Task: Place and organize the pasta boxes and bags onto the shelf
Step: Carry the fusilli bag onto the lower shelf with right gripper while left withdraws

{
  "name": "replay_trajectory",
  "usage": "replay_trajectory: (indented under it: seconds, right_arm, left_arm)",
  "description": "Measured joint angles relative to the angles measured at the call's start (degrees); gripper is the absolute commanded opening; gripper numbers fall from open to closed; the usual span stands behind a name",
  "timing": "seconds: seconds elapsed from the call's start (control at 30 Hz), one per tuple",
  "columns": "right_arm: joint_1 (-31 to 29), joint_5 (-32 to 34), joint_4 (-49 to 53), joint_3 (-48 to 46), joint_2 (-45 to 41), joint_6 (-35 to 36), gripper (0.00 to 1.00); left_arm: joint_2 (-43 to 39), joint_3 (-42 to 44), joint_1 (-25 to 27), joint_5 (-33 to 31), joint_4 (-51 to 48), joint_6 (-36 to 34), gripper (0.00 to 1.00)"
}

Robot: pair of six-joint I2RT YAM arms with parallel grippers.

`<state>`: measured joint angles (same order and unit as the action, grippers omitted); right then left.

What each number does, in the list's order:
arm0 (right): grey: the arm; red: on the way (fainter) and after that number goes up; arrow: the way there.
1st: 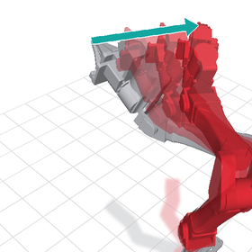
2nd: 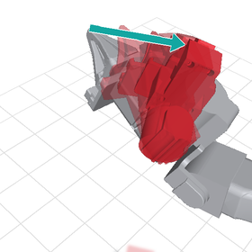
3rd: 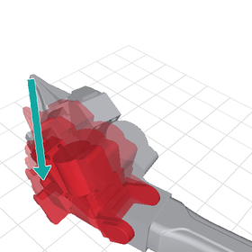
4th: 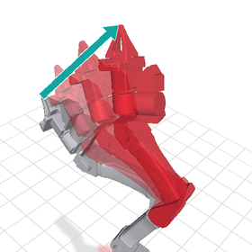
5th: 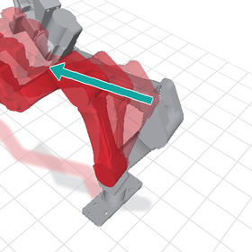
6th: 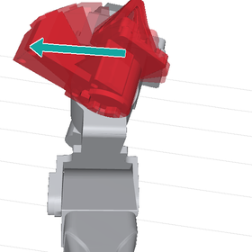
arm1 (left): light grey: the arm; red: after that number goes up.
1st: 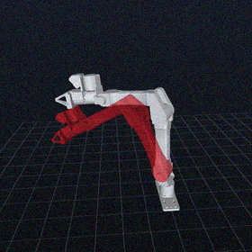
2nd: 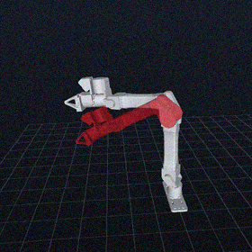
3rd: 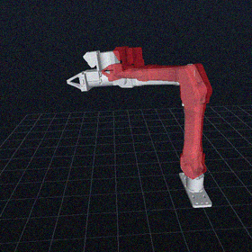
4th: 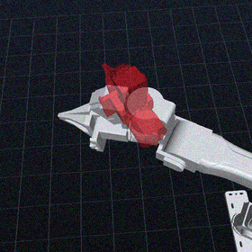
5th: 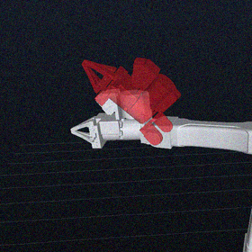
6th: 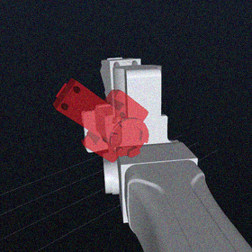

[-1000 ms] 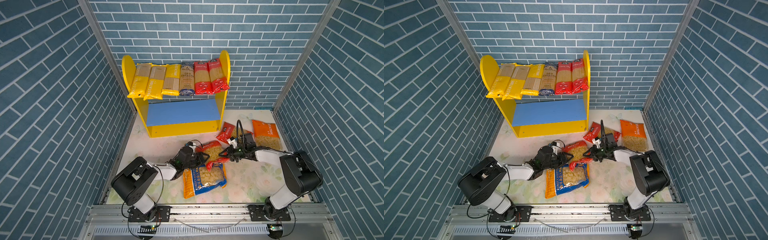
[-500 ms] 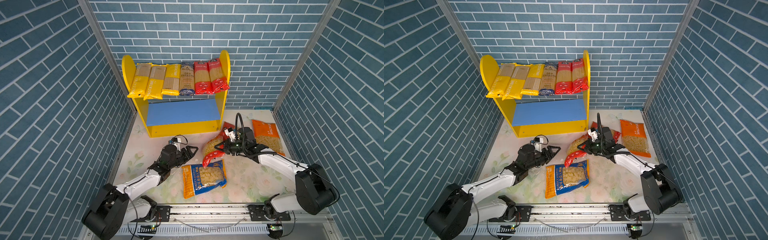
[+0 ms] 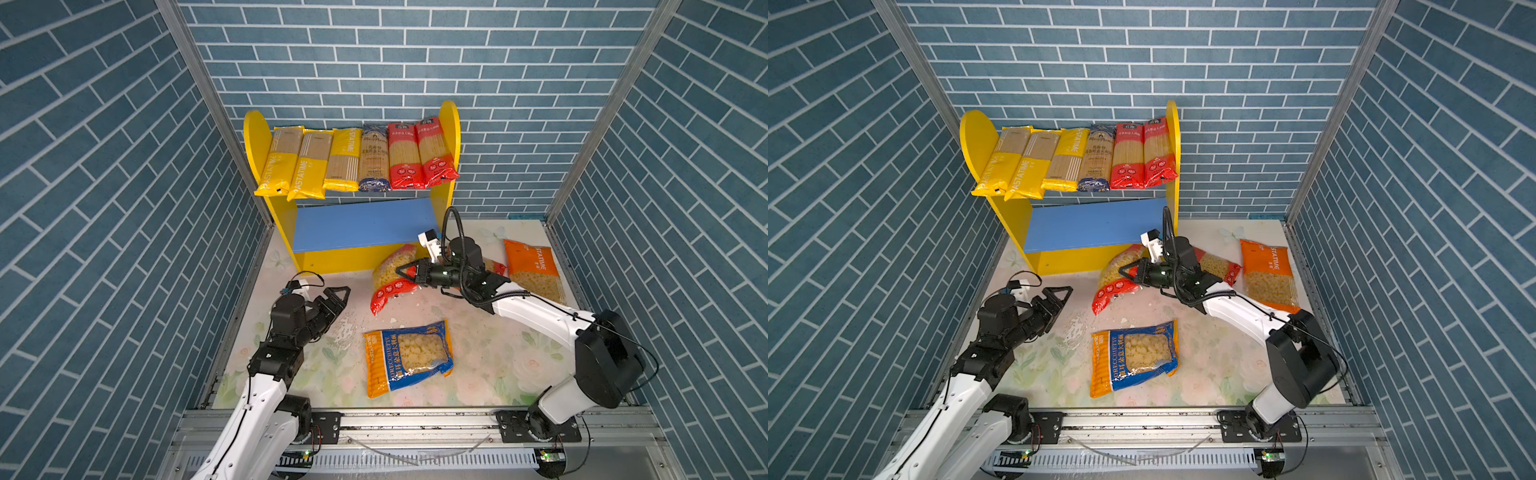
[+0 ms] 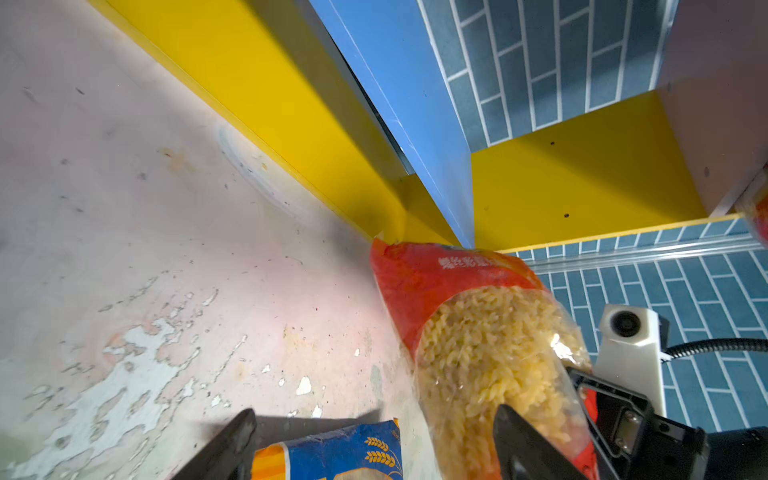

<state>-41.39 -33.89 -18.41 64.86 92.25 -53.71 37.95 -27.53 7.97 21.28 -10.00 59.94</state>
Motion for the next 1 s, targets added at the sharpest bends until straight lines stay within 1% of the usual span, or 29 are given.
replay_trajectory:
  seconds: [0.1,0.27,0.4,0.6,0.67,0.8,0.9,1.0]
  right_arm:
    - [-0.35,0.22,-5.62,3.74,4.35,-0.02,0.0]
    - [-0.35,0.26,-12.85,10.75,11.56,0.0,0.0]
    - [-0.35,0.22,-17.31,16.33,16.85,0.2,0.0]
    - [0.11,-0.35,-20.24,25.35,25.29,0.55,0.0]
    - [0.28,-0.24,-21.59,26.6,28.06,0.33,0.0]
    - [1.51,1.27,-23.17,25.77,32.72,-2.64,0.0]
    - [3.37,3.76,-25.11,19.34,32.76,-6.56,0.0]
    - [4.52,5.31,-25.81,13.84,32.04,-8.7,0.0]
  left_arm:
    - [-0.9,-0.72,-2.19,0.42,-3.63,-0.66,0.9]
    - [-0.94,-1.11,-3.08,0.98,-6.43,-1.01,0.9]
    - [-0.94,-1.14,-3.21,1.36,-6.34,-0.63,0.9]
    - [-0.63,-1.03,-3.28,1.81,-5.11,0.26,0.89]
    - [-0.11,-0.59,-3.34,1.86,-4.0,0.68,0.89]
    - [1.79,0.68,-3.37,2.16,-1.44,1.57,0.89]
    - [3.08,0.9,-3.37,2.29,-0.35,1.99,0.89]
    - [3.98,0.98,-3.34,2.36,1.88,2.05,0.9]
